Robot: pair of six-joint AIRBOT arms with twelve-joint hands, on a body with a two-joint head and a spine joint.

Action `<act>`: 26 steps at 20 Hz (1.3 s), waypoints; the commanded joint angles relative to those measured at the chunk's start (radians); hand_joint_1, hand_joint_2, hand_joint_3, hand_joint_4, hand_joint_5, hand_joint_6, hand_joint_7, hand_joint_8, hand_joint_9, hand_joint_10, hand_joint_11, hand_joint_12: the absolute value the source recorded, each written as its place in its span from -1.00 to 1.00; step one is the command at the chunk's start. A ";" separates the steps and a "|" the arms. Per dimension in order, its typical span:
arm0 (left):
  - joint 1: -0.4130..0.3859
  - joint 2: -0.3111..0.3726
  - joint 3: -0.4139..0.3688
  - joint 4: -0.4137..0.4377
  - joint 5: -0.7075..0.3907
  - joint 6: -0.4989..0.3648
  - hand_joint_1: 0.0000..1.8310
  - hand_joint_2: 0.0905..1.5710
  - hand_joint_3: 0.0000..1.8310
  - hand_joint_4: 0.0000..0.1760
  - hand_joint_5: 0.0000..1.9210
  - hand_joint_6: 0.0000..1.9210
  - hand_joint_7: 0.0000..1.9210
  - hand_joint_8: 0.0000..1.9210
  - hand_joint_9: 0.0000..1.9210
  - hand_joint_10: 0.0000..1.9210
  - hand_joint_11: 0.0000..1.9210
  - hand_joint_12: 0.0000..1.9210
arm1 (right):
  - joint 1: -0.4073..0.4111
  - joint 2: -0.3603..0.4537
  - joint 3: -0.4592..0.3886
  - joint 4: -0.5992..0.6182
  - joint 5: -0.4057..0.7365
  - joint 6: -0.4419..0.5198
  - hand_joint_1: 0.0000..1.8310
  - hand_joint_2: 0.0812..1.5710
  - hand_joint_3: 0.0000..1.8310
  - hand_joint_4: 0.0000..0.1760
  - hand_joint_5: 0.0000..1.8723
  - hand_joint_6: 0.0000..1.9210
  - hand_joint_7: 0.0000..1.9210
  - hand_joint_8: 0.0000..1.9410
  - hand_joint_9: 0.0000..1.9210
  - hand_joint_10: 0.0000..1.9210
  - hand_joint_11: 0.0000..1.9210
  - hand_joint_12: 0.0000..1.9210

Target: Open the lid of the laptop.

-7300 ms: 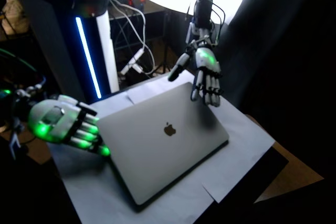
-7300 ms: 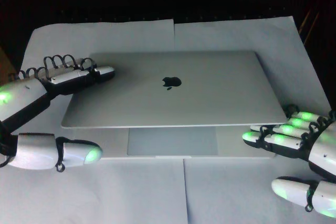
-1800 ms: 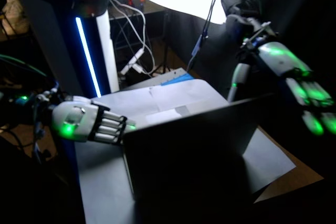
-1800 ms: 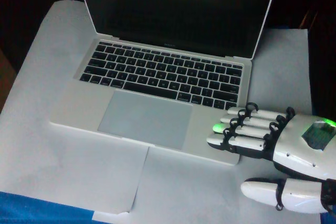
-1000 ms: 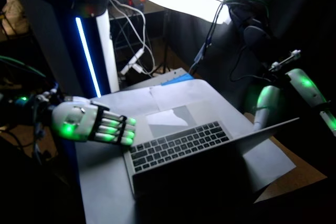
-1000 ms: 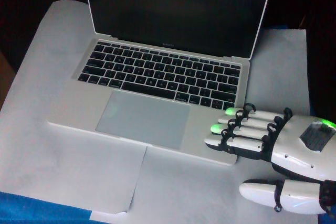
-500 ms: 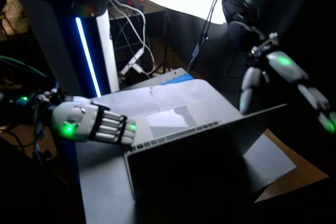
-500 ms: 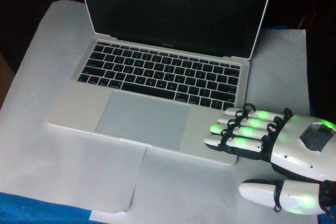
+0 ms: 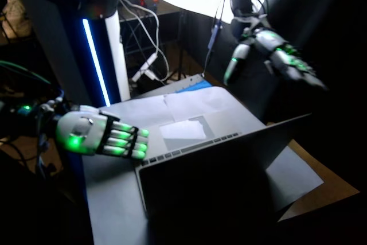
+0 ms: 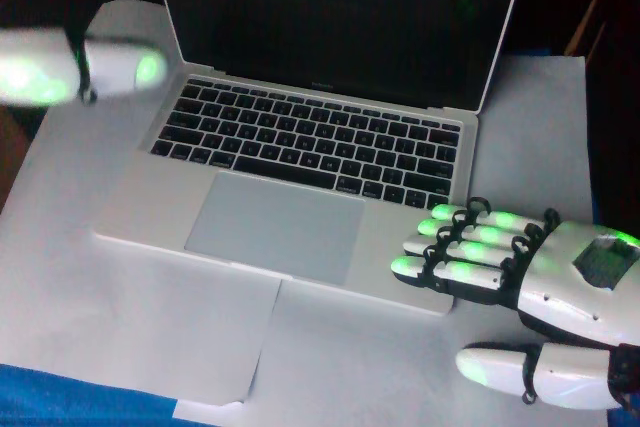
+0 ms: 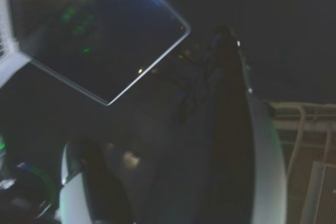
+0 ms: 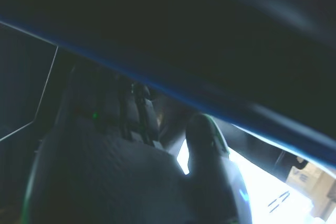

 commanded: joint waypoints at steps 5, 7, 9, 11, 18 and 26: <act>0.180 0.022 -0.071 -0.053 -0.289 -0.063 -0.28 0.01 -1.00 1.00 -1.00 -1.00 -1.00 -1.00 -1.00 -1.00 -1.00 -1.00 | -0.007 0.015 -0.016 0.036 0.059 0.011 -1.00 0.84 -1.00 -1.00 -0.69 -0.99 -0.72 -1.00 -0.73 -1.00 -0.74 -0.91; 0.271 0.025 -0.084 -0.074 -0.343 -0.133 -0.28 0.02 -1.00 1.00 -1.00 -1.00 -1.00 -1.00 -1.00 -1.00 -1.00 -1.00 | -0.007 0.040 -0.032 0.052 0.122 0.011 -1.00 0.88 -0.99 -1.00 -0.69 -1.00 -0.69 -0.99 -0.71 -0.99 -0.75 -0.92; 0.339 0.026 -0.114 -0.093 -0.425 -0.149 -0.36 0.01 -1.00 1.00 -1.00 -1.00 -1.00 -1.00 -1.00 -1.00 -1.00 -1.00 | -0.007 0.078 -0.049 0.084 0.204 0.011 -1.00 0.87 -0.99 -1.00 -0.68 -0.99 -0.68 -0.99 -0.71 -0.99 -0.76 -0.92; 0.366 0.026 -0.136 -0.095 -0.467 -0.149 -0.37 0.03 -1.00 1.00 -1.00 -1.00 -1.00 -1.00 -1.00 -1.00 -1.00 -1.00 | -0.009 0.115 -0.064 0.114 0.288 0.011 -0.93 0.88 -1.00 -1.00 -0.68 -1.00 -0.69 -1.00 -0.69 -0.99 -0.73 -0.91; 0.517 -0.007 -0.172 -0.162 -0.598 -0.226 -0.57 0.07 -0.99 1.00 -1.00 -1.00 -1.00 -1.00 -1.00 -1.00 -0.98 -0.99 | -0.158 0.250 -0.147 0.350 0.689 -0.048 -0.91 0.81 -1.00 -1.00 -0.67 -1.00 -0.66 -1.00 -0.68 -1.00 -0.72 -0.95; 0.632 -0.012 -0.171 -0.267 -0.757 -0.333 -0.78 0.28 -1.00 1.00 -0.93 -1.00 -0.87 -1.00 -0.95 -1.00 -0.99 -0.71 | -0.314 0.315 -0.241 0.620 0.892 -0.131 -0.82 0.66 -1.00 -0.78 -0.82 -1.00 -0.77 -1.00 -0.75 -1.00 -0.75 -0.99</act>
